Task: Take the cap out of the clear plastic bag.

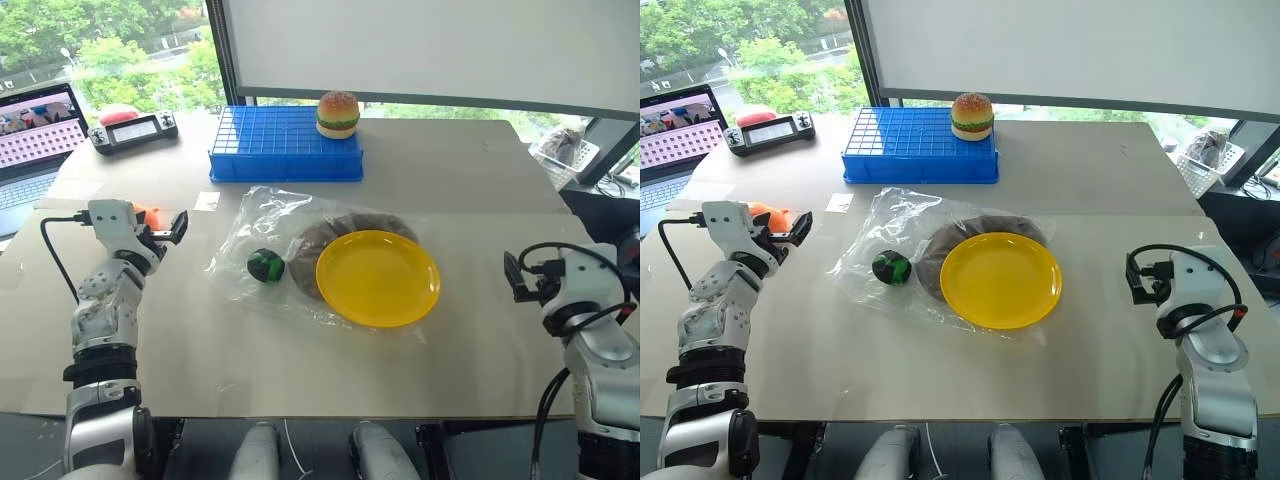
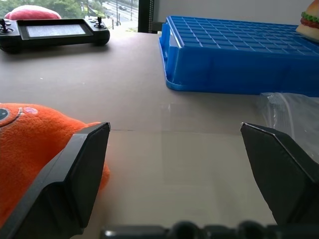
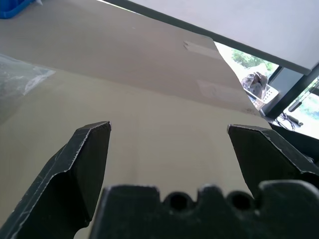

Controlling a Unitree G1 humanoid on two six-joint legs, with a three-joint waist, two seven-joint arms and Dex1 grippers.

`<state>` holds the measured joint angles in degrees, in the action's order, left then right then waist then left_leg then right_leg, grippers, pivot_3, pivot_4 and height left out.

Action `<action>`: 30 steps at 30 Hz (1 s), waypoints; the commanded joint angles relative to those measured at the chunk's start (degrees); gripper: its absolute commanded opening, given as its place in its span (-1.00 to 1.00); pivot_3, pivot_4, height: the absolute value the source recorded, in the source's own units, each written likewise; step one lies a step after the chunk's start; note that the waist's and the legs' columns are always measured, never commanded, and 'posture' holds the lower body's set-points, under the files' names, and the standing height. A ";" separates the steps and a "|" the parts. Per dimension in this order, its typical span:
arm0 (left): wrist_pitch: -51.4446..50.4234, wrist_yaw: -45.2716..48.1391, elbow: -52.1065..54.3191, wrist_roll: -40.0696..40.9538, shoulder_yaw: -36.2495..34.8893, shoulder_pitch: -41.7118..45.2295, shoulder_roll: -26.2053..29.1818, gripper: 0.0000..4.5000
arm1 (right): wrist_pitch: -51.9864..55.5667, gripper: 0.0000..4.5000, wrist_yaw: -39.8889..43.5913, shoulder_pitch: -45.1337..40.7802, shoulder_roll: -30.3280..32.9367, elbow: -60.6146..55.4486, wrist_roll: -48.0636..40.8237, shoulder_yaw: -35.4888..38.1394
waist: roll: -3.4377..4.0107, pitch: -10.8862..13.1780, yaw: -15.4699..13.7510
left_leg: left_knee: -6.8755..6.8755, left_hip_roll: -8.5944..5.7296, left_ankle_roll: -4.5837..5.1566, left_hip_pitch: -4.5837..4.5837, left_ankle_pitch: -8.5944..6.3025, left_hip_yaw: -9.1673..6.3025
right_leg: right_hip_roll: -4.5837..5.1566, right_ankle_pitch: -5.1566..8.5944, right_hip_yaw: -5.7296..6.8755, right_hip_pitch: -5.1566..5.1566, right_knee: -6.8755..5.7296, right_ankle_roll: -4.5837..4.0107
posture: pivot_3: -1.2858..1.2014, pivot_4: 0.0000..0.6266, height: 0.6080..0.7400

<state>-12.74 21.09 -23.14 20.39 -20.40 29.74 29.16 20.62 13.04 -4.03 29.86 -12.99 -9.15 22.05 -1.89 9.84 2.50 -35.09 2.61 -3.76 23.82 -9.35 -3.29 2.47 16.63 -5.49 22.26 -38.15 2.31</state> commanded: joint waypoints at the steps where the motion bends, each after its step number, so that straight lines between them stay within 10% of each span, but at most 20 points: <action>1: -0.63 9.81 4.43 2.49 2.49 1.61 2.78 1.00 | 2.00 0.99 3.23 0.20 2.62 -5.56 -3.50 2.92 | 0.00 0.00 -0.01 | 0.00 0.00 0.00 0.00 0.00 0.00 | 0.00 0.00 0.00 0.00 0.00 0.00 | 0.03 -0.52 0.92; 7: -11.74 37.95 18.60 13.25 9.38 -1.06 12.78 1.00 | 11.63 0.99 21.09 3.06 14.58 -18.51 -20.73 7.90 | 0.06 0.08 0.04 | 0.00 0.00 0.00 0.24 0.00 -0.02 | 0.00 0.00 0.03 0.11 0.07 0.00 | 0.03 -0.52 0.92; 15: -18.47 52.05 26.55 16.15 14.65 -5.73 19.97 1.00 | 23.38 0.99 36.48 4.80 26.27 -33.64 -47.15 4.68 | 0.06 0.09 0.56 | 0.05 0.12 0.03 -0.07 -0.02 0.09 | -0.07 0.30 -0.04 -0.08 0.06 0.32 | 0.03 -0.52 0.92; 30: -20.14 52.37 35.70 17.82 16.16 -9.07 19.10 1.00 | 6.08 0.99 29.97 0.12 26.46 -29.78 -10.88 -20.88 | -0.07 0.13 -0.02 | -0.05 0.13 0.06 0.04 -0.04 0.11 | -0.06 0.35 -0.03 0.04 0.11 0.35 | 0.03 -0.52 0.92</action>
<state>-32.90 73.33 11.08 37.39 -3.10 20.63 47.89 29.81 43.88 -4.20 56.65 -43.05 -24.07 1.71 -1.96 9.97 2.47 -35.14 2.74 -3.68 23.86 -9.40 -3.18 2.40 16.98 -5.52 22.30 -38.05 2.65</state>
